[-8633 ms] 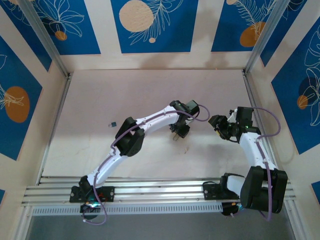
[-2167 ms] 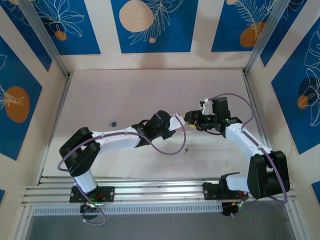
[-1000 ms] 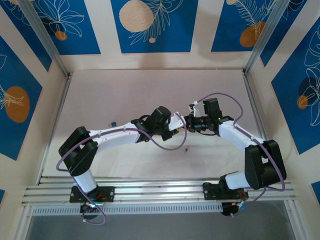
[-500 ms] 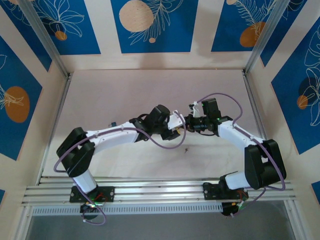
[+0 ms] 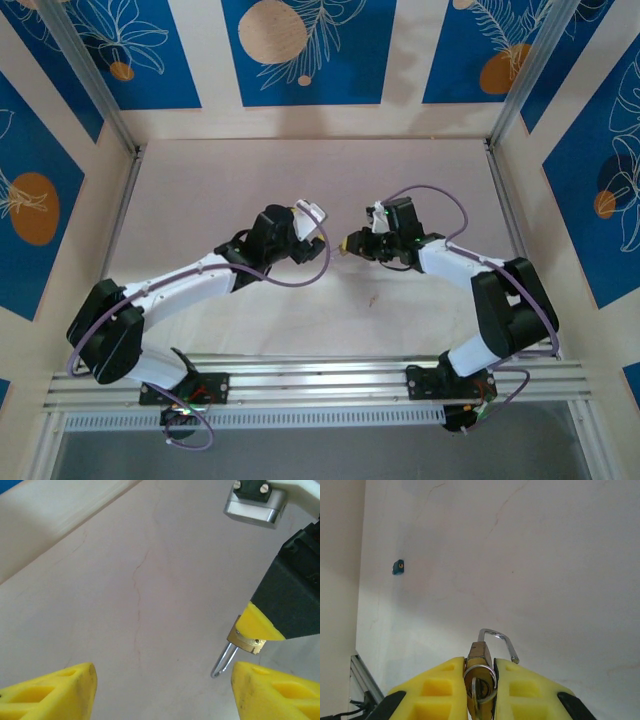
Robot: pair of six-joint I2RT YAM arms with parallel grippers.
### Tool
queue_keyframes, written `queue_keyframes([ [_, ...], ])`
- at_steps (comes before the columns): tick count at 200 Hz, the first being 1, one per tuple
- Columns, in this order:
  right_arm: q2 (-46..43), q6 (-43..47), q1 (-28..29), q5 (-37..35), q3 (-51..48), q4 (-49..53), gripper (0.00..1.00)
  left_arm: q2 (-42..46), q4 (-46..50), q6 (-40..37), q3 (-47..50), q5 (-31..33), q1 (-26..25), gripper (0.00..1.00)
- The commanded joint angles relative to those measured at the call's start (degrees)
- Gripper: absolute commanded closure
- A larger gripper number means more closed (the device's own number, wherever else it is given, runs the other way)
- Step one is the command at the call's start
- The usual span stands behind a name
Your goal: Unlock with the key
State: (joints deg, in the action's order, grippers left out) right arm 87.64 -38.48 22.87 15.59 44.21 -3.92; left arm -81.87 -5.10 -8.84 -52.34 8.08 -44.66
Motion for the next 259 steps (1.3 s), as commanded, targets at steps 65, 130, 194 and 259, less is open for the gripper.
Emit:
queue_keyframes([
  [65, 3.0, 2.9, 5.6, -7.8, -4.5, -16.2, 0.89, 1.9, -3.9, 1.5, 1.7, 2.5, 1.0, 0.30],
  [130, 3.5, 3.0, 8.7, -7.0, -8.1, -20.5, 0.90, 2.3, -3.7, 1.2, 1.8, 2.9, 1.1, 0.31],
  [194, 2.3, 0.8, 9.1, -3.7, -13.2, -23.7, 0.92, 2.3, -4.4, 1.9, 2.5, 2.6, 1.0, 0.31],
  [259, 1.6, -0.6, 8.7, -3.5, -14.0, -23.3, 0.92, 2.4, -4.9, 2.0, 3.1, 2.5, 1.0, 0.31],
])
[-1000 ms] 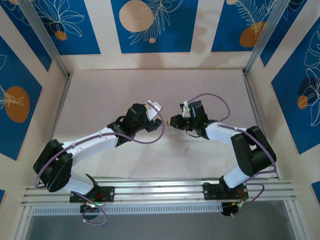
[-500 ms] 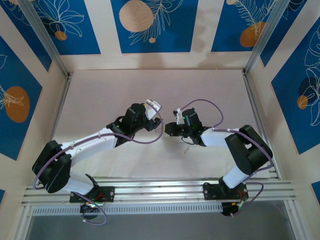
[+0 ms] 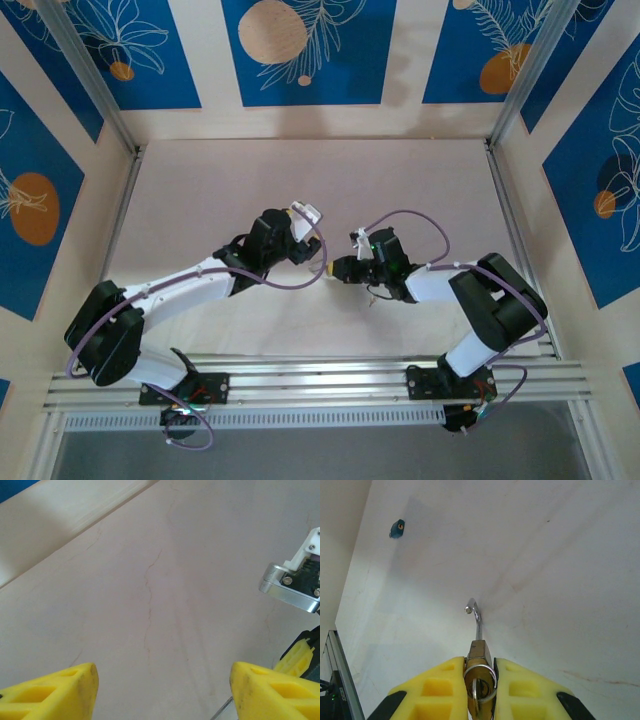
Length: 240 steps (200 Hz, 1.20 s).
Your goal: Unlock with the key
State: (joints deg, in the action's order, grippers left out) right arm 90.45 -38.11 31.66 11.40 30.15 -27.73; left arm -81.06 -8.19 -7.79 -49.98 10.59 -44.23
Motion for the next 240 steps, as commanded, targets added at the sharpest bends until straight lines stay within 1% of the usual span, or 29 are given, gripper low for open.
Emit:
queue_keyframes([
  [1, -1.1, -1.1, -0.1, 0.8, 0.1, 0.5, 0.92, 1.6, -1.8, 1.0, 0.7, -0.1, 0.6, 0.31],
  [36, 2.6, -4.1, -1.4, 0.2, 3.2, 4.7, 0.92, 0.8, -2.7, 1.8, 1.3, -0.3, 0.6, 0.31],
  [47, 3.8, -6.0, -2.6, 1.1, 2.7, 2.9, 0.91, 0.4, -3.3, 2.3, 1.8, -0.3, 0.6, 0.31],
  [71, 4.8, -8.1, -3.7, 1.6, 2.7, 2.9, 0.90, -0.5, -3.8, 3.3, 2.1, -1.0, 0.6, 0.31],
  [91, 5.9, -8.8, -3.9, 0.9, 4.1, 6.1, 0.86, -0.8, -4.2, 3.9, 2.2, -1.4, 0.6, 0.31],
  [111, 7.6, -10.4, -4.5, 0.7, 4.1, 6.0, 0.84, -1.0, -4.6, 4.3, 2.3, -1.6, 0.6, 0.31],
  [122, 7.7, -11.4, -4.5, 0.0, 3.6, 5.4, 0.81, -0.9, -4.9, 4.6, 2.5, -1.6, 0.6, 0.31],
  [140, 7.8, -12.1, -4.5, -1.5, 3.9, 7.4, 0.78, -0.7, -4.8, 4.8, 2.9, -1.7, 0.6, 0.30],
  [157, 7.1, -12.8, -4.8, -2.5, 3.5, 8.4, 0.68, -0.5, -4.9, 5.0, 3.2, -1.8, 0.6, 0.30],
  [178, 5.5, -12.9, -4.9, -4.8, 4.2, 12.5, 0.62, -0.2, -4.9, 5.2, 3.2, -1.9, 0.6, 0.30],
  [203, 1.8, -11.2, -4.8, -7.7, 5.5, 18.7, 0.51, 0.2, -4.8, 5.5, 3.2, -1.9, 0.6, 0.29],
  [215, -0.4, -10.3, -4.9, -10.0, 6.8, 23.5, 0.46, 0.6, -4.5, 5.7, 3.3, -1.7, 0.6, 0.29],
  [230, -3.2, -8.1, -4.7, -12.6, 8.2, 28.5, 0.43, 1.7, -3.9, 6.6, 3.2, -1.2, 0.6, 0.28],
  [240, -4.8, -6.5, -4.3, -14.4, 9.3, 31.6, 0.39, 2.6, -3.2, 7.6, 3.0, -0.8, 0.6, 0.27],
])
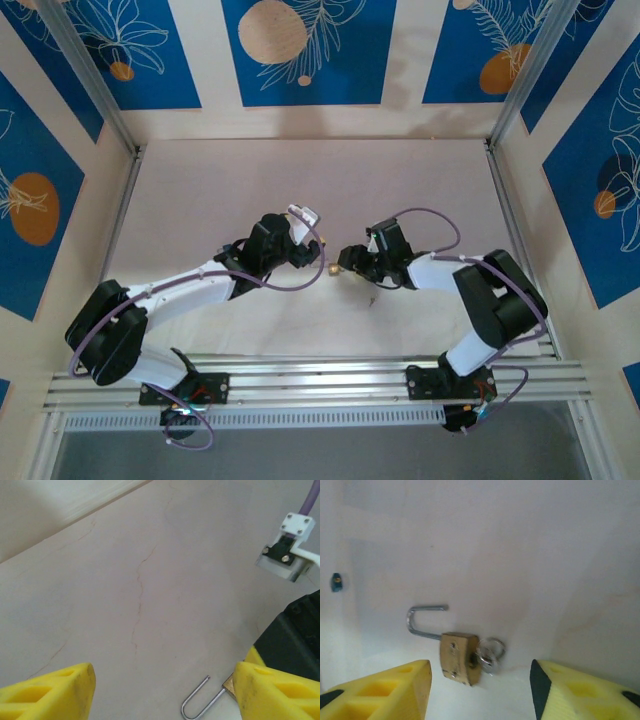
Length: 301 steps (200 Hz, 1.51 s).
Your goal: Unlock with the key
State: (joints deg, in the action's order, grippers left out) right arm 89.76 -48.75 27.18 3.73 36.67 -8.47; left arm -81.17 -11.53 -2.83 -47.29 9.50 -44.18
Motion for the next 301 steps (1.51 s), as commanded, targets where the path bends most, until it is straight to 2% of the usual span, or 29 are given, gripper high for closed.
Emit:
queue_keyframes([
  [1, -4.3, 4.3, 0.3, -6.9, 2.9, 12.7, 0.39, 2.8, 0.2, 2.7, 0.4, 0.3, 0.6, 0.27],
  [21, -4.3, 9.1, 2.5, -10.4, 8.5, 22.8, 0.36, 5.4, 1.1, 4.9, 0.8, 3.1, 0.5, 0.24],
  [45, 1.2, 13.6, 8.2, -18.7, 17.9, 36.8, 0.36, 8.3, 3.7, 9.8, 1.6, 12.4, 0.7, 0.21],
  [60, 4.7, 14.0, 11.6, -22.0, 21.5, 41.4, 0.37, 10.1, 7.3, 13.6, 1.8, 18.5, 1.1, 0.19],
  [75, 8.1, 13.4, 14.6, -24.2, 24.4, 44.1, 0.38, 12.3, 11.0, 17.7, 2.3, 21.6, 2.1, 0.17],
  [95, 13.1, 12.0, 16.9, -25.1, 28.7, 46.9, 0.38, 15.8, 13.0, 20.8, 4.2, 20.9, 3.8, 0.17],
  [125, 18.1, 9.4, 19.1, -27.0, 33.4, 50.3, 0.39, 21.0, 13.2, 21.3, 7.1, 19.3, 4.7, 0.16],
  [143, 19.9, 8.3, 19.5, -28.2, 35.1, 50.8, 0.43, 22.9, 13.1, 21.2, 8.1, 18.5, 5.0, 0.16],
  [181, 23.5, 8.7, 18.6, -29.4, 39.8, 50.8, 0.57, 23.9, 13.0, 21.2, 8.8, 18.1, 5.2, 0.16],
  [218, 26.6, 8.9, 17.8, -29.5, 43.7, 51.0, 0.64, 24.4, 12.1, 20.8, 8.9, 17.6, 5.5, 0.16],
  [301, 34.2, 6.2, 15.8, -28.8, 55.2, 50.6, 0.69, 24.9, 11.0, 20.7, 8.8, 17.9, 6.0, 0.16],
])
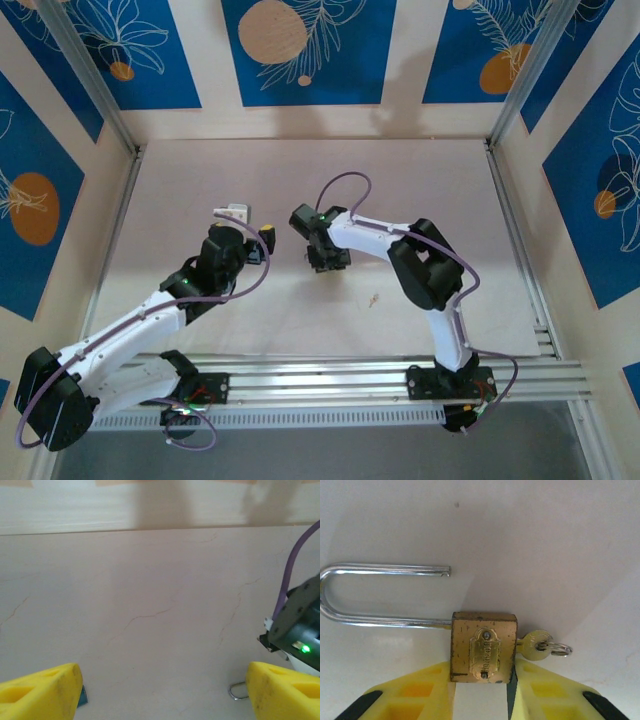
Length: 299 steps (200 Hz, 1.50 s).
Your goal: Unlock with the key
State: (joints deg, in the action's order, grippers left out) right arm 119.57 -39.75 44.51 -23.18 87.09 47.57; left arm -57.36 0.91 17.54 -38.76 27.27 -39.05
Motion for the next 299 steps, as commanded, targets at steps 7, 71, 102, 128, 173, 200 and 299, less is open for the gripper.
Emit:
queue_keyframes([
  [7, 5.4, -3.1, -1.7, -1.9, 6.5, -4.8, 0.69, 1.3, -1.3, 0.5, 0.1, 0.3, 0.9, 0.16],
  [71, 11.3, -2.6, -4.2, 0.7, 17.7, -2.0, 0.68, 1.6, -0.4, 0.3, -1.7, 0.3, 1.5, 0.15],
  [102, 15.1, -1.5, -4.4, 1.6, 23.1, 0.0, 0.65, 1.3, 0.0, -1.4, -2.6, 0.4, 1.9, 0.15],
  [128, 14.5, -0.7, -4.3, 1.9, 22.2, -0.8, 0.55, 1.2, 1.8, -3.2, -4.4, 0.5, 2.9, 0.13],
  [173, 6.9, 2.3, -4.3, 3.0, 19.2, -3.9, 0.38, -3.3, 9.3, -3.7, -11.4, 1.0, 7.6, 0.11],
  [200, 1.5, 3.9, -4.4, 4.1, 16.4, -5.7, 0.35, -11.1, 19.5, 1.3, -18.6, -3.7, 14.5, 0.11],
  [299, -28.2, 8.0, -4.8, 8.7, -12.9, -14.0, 0.28, -39.8, 31.9, 6.1, -31.4, -26.1, 32.1, 0.15],
])
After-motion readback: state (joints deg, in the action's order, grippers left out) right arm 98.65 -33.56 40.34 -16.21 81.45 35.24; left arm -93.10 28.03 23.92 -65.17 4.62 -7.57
